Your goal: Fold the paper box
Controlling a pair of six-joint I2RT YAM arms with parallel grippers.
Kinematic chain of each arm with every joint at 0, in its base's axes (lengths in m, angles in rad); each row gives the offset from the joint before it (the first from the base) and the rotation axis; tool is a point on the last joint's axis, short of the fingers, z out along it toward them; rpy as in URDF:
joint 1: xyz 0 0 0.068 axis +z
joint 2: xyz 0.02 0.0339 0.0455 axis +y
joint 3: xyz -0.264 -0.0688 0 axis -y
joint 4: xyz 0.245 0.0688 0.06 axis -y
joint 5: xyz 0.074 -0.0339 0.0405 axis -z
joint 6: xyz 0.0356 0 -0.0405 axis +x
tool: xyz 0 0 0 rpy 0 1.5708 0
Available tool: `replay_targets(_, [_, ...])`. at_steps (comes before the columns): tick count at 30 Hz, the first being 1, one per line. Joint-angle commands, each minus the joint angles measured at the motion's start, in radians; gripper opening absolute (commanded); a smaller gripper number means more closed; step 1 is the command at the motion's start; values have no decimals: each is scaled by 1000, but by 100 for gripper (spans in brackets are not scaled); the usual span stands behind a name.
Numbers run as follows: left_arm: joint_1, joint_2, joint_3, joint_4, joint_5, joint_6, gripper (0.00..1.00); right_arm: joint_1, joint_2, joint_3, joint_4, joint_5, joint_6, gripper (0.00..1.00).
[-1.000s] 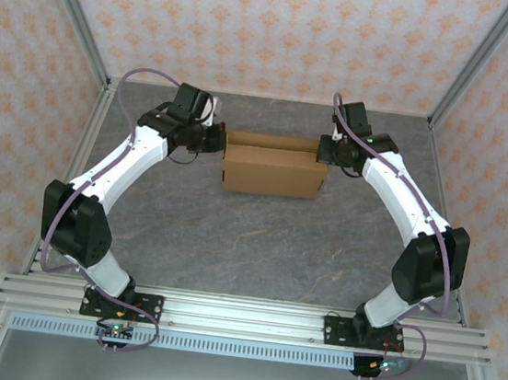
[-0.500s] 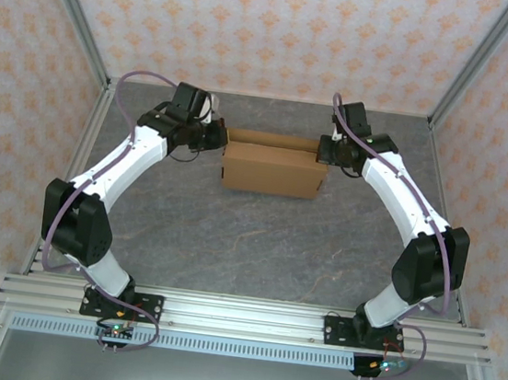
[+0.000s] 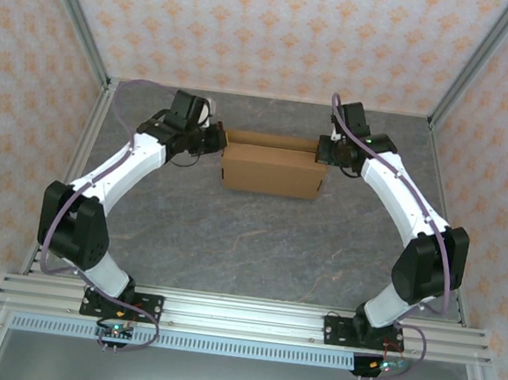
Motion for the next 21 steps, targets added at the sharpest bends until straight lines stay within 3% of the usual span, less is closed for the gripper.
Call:
replay_targets(1, [-9,-34,-44,-19,-30,41,0,19,24,-37,-76,7,-7,1])
replay_targets(8, [-10,-61,-90,-15,-43,86,0,18,23,-34,-68,20,-7,1])
replay_targets(21, [-41,-78,-145,62,-110,-5,0,14,26,-26,-72,8,-1,1])
